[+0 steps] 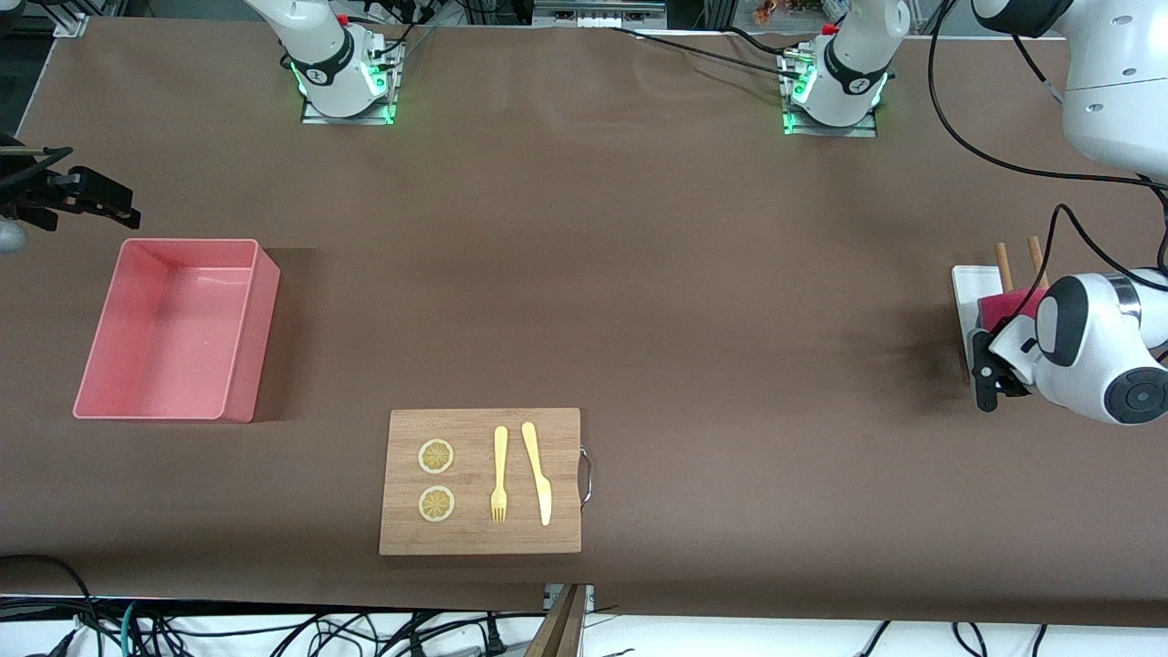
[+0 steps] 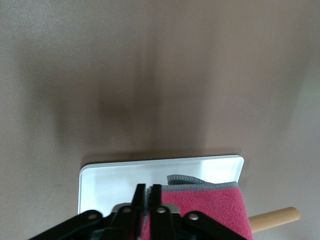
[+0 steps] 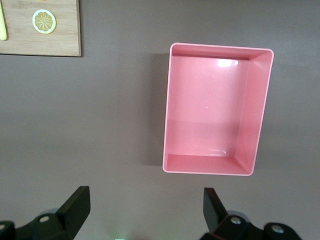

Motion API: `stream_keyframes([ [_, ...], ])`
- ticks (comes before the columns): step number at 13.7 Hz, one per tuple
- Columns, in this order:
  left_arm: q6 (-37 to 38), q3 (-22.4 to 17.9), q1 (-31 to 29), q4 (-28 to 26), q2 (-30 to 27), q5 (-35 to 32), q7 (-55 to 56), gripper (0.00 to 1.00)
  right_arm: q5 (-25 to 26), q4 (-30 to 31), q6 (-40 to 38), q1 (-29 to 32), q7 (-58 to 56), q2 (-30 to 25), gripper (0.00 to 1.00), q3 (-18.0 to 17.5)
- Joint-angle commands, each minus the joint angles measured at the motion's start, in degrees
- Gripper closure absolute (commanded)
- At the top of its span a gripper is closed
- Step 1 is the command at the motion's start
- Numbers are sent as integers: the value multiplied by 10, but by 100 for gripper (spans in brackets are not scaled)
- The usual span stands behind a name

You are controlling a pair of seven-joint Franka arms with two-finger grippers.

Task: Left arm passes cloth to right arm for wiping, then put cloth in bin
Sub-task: 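Lift the cloth with the left gripper while the right gripper reaches toward it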

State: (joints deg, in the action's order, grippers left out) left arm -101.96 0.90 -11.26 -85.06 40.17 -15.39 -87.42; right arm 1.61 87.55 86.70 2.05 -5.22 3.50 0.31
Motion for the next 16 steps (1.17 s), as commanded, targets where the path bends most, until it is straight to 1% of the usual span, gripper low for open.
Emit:
stream_keyframes([
  [1, 18, 1, 3, 19, 4, -14, -34, 100, -7, -29, -5, 1, -11, 17, 0, 0],
  [4, 19, 2, 5, 30, 1, -13, -38, 100, -7, -30, -4, -1, -3, 17, 0, -2],
  [5, 33, 2, 11, 38, 0, -6, -39, 100, -6, -30, -4, -1, -2, 18, 0, -4],
  [8, 104, 3, 15, 74, -7, -2, -35, 100, -7, -30, 0, -1, -8, 26, 0, -3],
  [10, 148, 6, 23, 78, -27, 0, -34, 100, -6, -25, 11, -4, -6, 35, 0, -4],
  [12, 187, 6, 26, 79, -51, 22, -26, 100, -5, -24, 13, -4, -8, 36, 0, -5],
  [16, 261, 11, 45, 81, -93, 26, 77, 100, -3, -6, 11, -3, -8, 62, 0, -5],
])
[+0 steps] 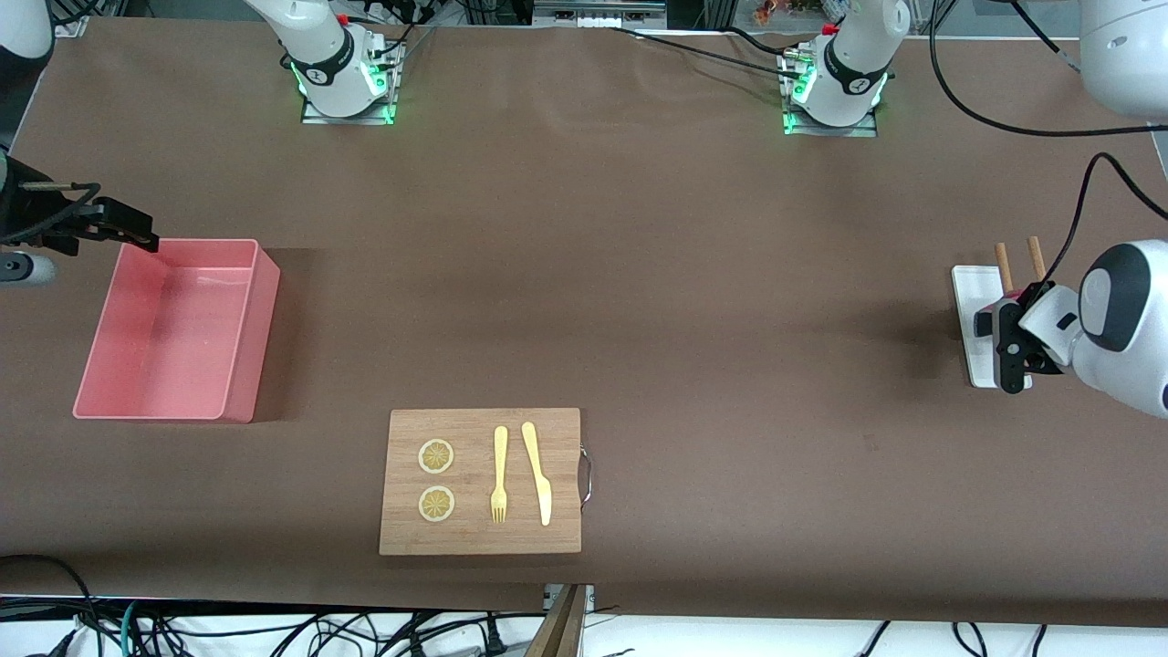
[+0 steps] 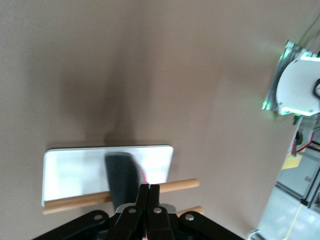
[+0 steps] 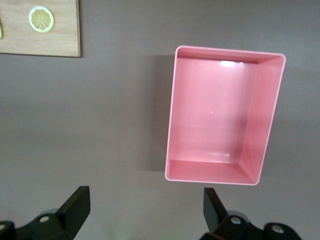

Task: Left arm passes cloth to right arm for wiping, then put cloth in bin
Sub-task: 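Lift the cloth with the left gripper while the right gripper reaches toward it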

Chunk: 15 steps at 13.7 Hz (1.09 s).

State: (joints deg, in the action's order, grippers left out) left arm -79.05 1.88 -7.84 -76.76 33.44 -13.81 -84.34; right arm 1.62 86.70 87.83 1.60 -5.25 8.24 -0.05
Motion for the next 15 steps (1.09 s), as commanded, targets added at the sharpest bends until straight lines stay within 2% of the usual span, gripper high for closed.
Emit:
stream_keyframes([
  [1, 50, 3, 13, -2, -35, 21, 78, 100, -7, 7, 2, 0, 2, 15, 0, -1],
  [3, 97, 4, 20, -1, -45, 42, 134, 100, -29, 10, 13, -5, 75, 28, 0, -12],
  [7, 163, 4, 23, 59, -50, 139, 289, 100, -142, 9, 64, -19, 295, 77, 0, -45],
  [10, 164, 8, 47, 73, -50, 206, 416, 100, -186, 8, 119, -32, 433, 109, 0, -84],
  [12, 159, 4, 73, 86, -50, 261, 494, 100, -216, 8, 172, -32, 528, 125, 0, -121],
  [15, 124, 4, 91, 91, -42, 343, 592, 100, -223, 7, 250, -40, 633, 157, 0, -175],
])
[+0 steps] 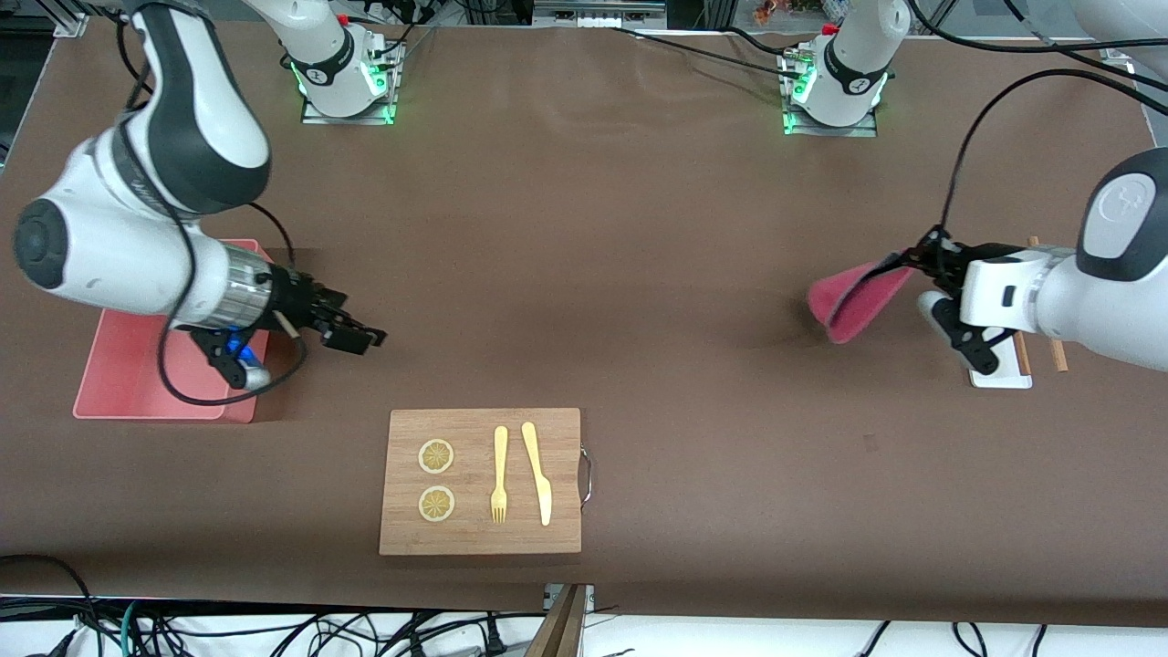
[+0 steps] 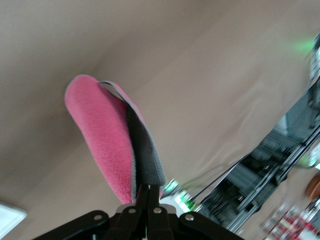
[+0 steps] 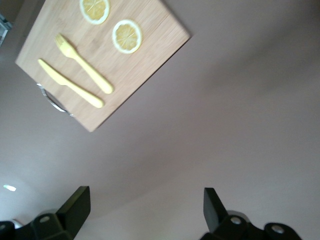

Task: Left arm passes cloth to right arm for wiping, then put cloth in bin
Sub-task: 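Lift the cloth with the left gripper while the right gripper reaches toward it, then grasp the cloth with the right gripper and release the left gripper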

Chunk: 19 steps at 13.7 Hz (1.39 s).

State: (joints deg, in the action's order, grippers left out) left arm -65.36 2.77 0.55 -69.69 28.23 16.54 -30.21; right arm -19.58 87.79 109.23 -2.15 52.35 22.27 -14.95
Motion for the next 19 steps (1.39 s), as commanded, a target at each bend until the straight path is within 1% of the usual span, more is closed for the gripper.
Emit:
stream_keyframes([
  [1, -23, -5, 10, 20, 13, 72, 87, 100, -11, -2, 66, -15, 93, 29, 0, -32],
  [4, -74, -5, 48, 18, 23, 167, 182, 100, -10, -6, 154, -40, 174, 62, 0, -61],
  [7, -155, -6, 76, 10, 31, 246, 240, 100, -10, -10, 230, -79, 218, 91, 0, -61],
  [9, -203, -5, 99, 10, 38, 265, 273, 100, -10, -17, 265, -97, 247, 103, 0, -69],
  [11, -262, -5, 131, 9, 45, 278, 330, 100, -9, -17, 277, -106, 258, 114, 0, -81],
  [13, -333, -5, 166, 9, 54, 307, 391, 100, -9, -17, 312, -118, 276, 124, 0, -82],
  [14, -362, -5, 182, 9, 60, 308, 415, 100, -9, -18, 328, -125, 289, 131, 0, -83],
  [16, -403, -5, 206, 9, 67, 308, 450, 100, -9, -17, 359, -130, 303, 140, 0, -95],
  [19, -423, -5, 219, 9, 76, 341, 459, 100, -8, -18, 377, -145, 306, 153, 0, -95],
])
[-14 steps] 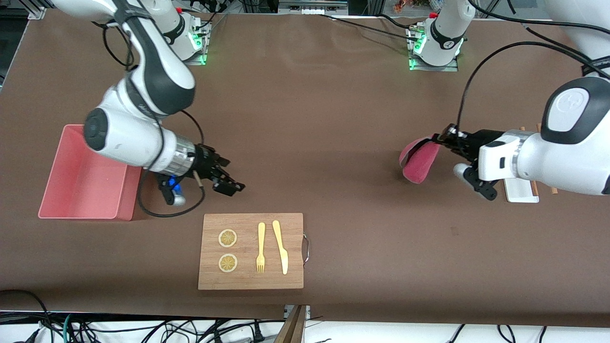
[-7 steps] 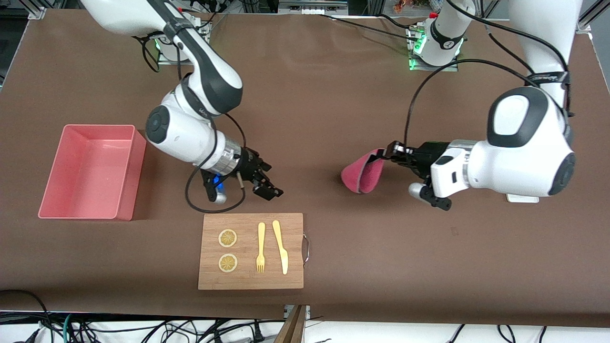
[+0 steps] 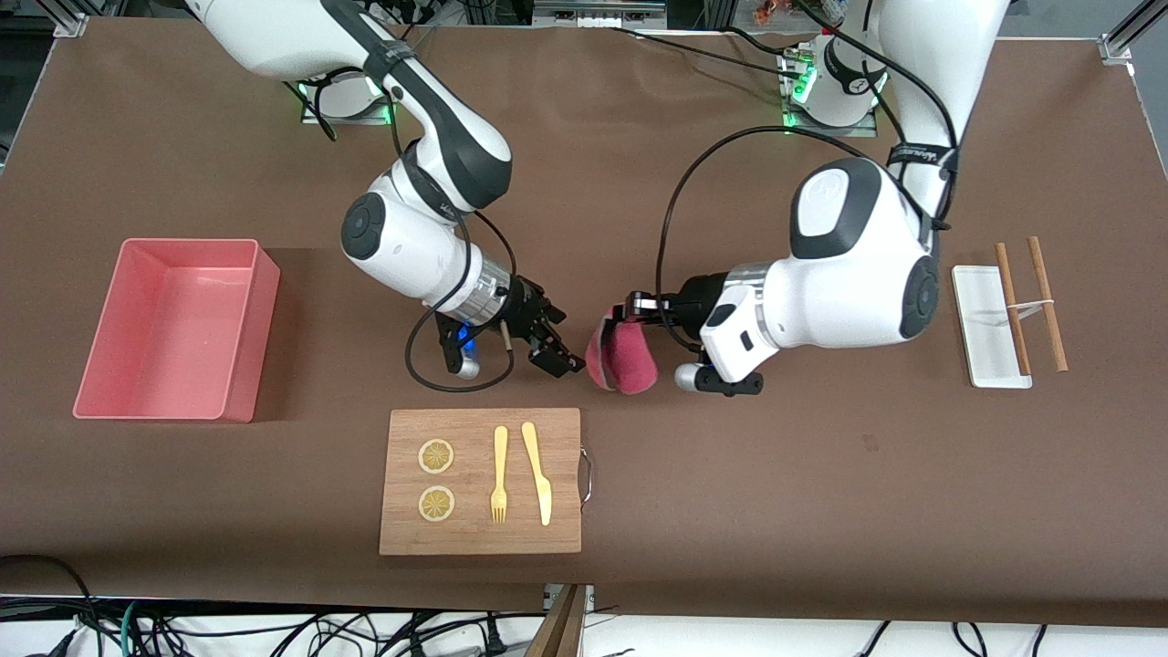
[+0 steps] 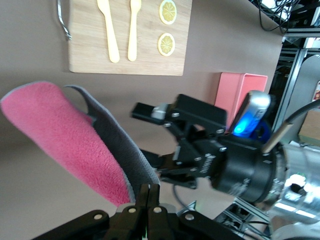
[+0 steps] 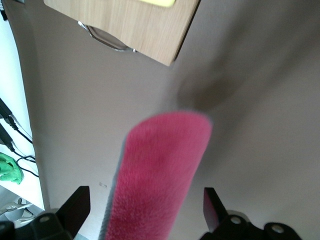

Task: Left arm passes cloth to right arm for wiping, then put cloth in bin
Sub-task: 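Grasp the cloth with the right gripper and release the left gripper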

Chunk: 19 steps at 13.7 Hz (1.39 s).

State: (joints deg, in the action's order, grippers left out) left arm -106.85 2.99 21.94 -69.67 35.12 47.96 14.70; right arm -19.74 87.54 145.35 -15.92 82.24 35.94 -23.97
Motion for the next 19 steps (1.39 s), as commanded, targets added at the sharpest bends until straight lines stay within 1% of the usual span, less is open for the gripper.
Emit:
stream_keyframes([
  [1, -13, -7, 7, 9, 7, 27, 9, 100, -7, -16, 20, -10, 8, 19, 1, -5],
  [2, -13, -7, 7, 9, 6, 27, 9, 100, -5, -15, 19, -12, 6, 19, 13, -5],
  [3, -13, -7, 7, 9, 6, 27, 9, 100, -1, -13, 17, -12, -4, 19, 43, -5],
  [4, -13, -7, 7, 9, 6, 27, 9, 100, 0, -13, 14, -10, -15, 19, 63, -5],
  [5, -13, -7, 7, 9, 6, 27, 9, 100, 0, -13, 13, -4, -18, 18, 67, -4],
  [8, -13, -7, 7, 9, 6, 26, 9, 100, 0, -14, 12, 12, -19, 12, 66, -2],
  [9, -13, -7, 7, 9, 6, 25, 9, 100, 1, -15, 8, 12, -19, 12, 69, -2],
  [11, -12, -7, 7, 9, 6, 24, 8, 100, 10, -13, 7, 12, -19, 12, 100, -3],
  [17, -10, -8, 6, 9, 5, 21, 8, 100, 14, -14, -8, 9, -27, 12, 100, -4],
  [19, -9, -8, 5, 9, 5, 21, 8, 100, 33, -16, -29, 11, -33, 12, 100, -3],
])
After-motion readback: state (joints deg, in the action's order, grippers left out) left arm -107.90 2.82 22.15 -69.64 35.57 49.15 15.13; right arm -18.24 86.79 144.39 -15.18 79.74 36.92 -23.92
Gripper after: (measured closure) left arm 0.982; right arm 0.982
